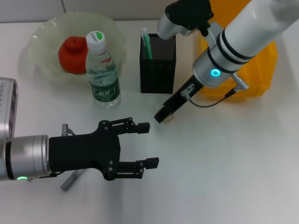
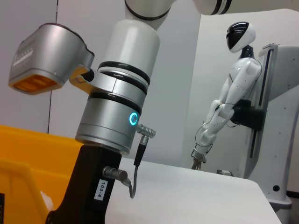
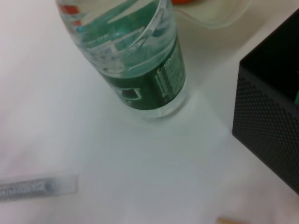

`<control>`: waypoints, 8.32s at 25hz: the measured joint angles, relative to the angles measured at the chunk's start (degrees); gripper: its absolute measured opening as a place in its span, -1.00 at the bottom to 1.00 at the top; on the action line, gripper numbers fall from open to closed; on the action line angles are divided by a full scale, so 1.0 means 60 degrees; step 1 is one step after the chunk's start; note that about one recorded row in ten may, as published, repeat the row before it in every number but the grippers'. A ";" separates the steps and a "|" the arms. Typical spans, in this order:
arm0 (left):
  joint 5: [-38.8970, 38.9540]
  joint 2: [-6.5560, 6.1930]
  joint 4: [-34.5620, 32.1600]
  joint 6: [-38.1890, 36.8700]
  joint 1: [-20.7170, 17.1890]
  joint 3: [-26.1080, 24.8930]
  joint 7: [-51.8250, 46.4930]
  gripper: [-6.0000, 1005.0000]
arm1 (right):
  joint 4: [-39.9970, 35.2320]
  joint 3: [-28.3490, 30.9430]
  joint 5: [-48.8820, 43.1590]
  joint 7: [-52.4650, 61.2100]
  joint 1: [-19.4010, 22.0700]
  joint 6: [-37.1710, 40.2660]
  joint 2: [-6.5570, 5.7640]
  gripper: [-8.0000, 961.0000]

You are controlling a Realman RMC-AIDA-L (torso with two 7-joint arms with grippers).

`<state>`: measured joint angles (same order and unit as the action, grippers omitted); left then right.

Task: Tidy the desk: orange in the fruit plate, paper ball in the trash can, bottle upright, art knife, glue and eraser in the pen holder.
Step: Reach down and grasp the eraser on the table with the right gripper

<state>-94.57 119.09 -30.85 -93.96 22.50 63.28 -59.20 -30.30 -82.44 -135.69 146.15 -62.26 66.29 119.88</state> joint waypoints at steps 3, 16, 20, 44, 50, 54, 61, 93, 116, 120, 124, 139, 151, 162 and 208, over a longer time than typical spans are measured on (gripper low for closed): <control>0.0008 0.0000 0.0040 -0.0006 0.0015 0.0000 0.0067 0.59 | 0.0008 -0.0020 0.0000 0.0001 0.0030 -0.0086 0.0000 0.36; 0.0103 0.0000 0.0045 -0.0040 0.0029 0.0000 0.0081 0.59 | 0.0120 -0.0147 0.0000 0.0001 0.0057 -0.0207 0.0000 0.31; 0.0103 0.0000 0.0045 -0.0023 0.0029 0.0000 0.0081 0.59 | 0.0120 -0.0156 0.0000 0.0001 0.0066 -0.0237 -0.0001 0.24; 0.0102 0.0001 0.0059 -0.0019 0.0001 0.0000 0.0081 0.59 | 0.0175 -0.1040 0.0512 0.0051 0.0076 -0.0464 -0.0001 0.10; 0.0102 0.0000 0.0059 -0.0028 0.0020 0.0000 0.0081 0.59 | 0.0200 -0.1046 0.0513 0.0059 0.0091 -0.0469 -0.0001 0.10; 0.0102 0.0001 0.0059 -0.0031 0.0024 0.0001 0.0081 0.59 | 0.0195 -0.1038 0.0512 0.0061 0.0100 -0.0473 0.0000 0.08; 0.0102 0.0000 0.0059 -0.0031 0.0011 0.0000 0.0081 0.59 | 0.0135 -0.1041 0.0510 0.0059 0.0129 -0.0457 0.0001 -0.22; 0.0109 -0.0014 0.0075 -0.0004 -0.0032 -0.0026 0.0081 0.59 | -0.3305 -0.0517 0.0474 0.0098 0.2210 0.0723 -0.0107 -0.36; 0.0397 -0.0061 0.0039 -0.0047 -0.0115 -0.0083 0.0213 0.59 | -0.4071 0.0405 0.0405 -0.1029 0.1890 0.2189 -0.0228 -0.28; 0.0472 -0.0080 -0.0036 -0.0065 -0.0360 -0.0098 0.0373 0.59 | -0.3699 0.0687 0.0404 -0.1241 0.1581 0.2322 -0.0228 0.00; 0.0476 -0.0092 -0.0043 -0.0072 -0.0491 -0.0101 0.0548 0.59 | -0.3498 0.0720 0.0404 -0.1676 0.1432 0.2403 -0.0231 0.16; 0.0485 -0.0161 -0.0044 -0.0089 -0.0802 -0.0605 0.0547 0.59 | -0.2891 -0.0097 -0.0208 -0.3682 0.0541 0.2420 -0.0043 0.24; 0.0468 -0.0177 -0.0044 -0.0085 -0.0869 -0.1016 0.0563 0.59 | -0.2930 -0.1202 0.0480 -0.4696 0.0729 0.1705 -0.0020 0.31; 0.0405 -0.0156 -0.0044 -0.0022 -0.1014 -0.1098 0.0565 0.59 | -0.2280 -0.1421 0.0495 -0.4777 0.0381 0.1518 -0.0014 0.37; 0.0469 -0.0102 -0.0031 0.0044 -0.0936 -0.1098 0.0696 0.59 | -0.1773 -0.3896 0.1865 -0.5236 0.0708 -0.1093 -0.0001 0.40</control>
<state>-91.75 118.48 -31.03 -93.69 16.89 56.69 -55.02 -40.94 -105.82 -124.50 114.74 -58.01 59.73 119.88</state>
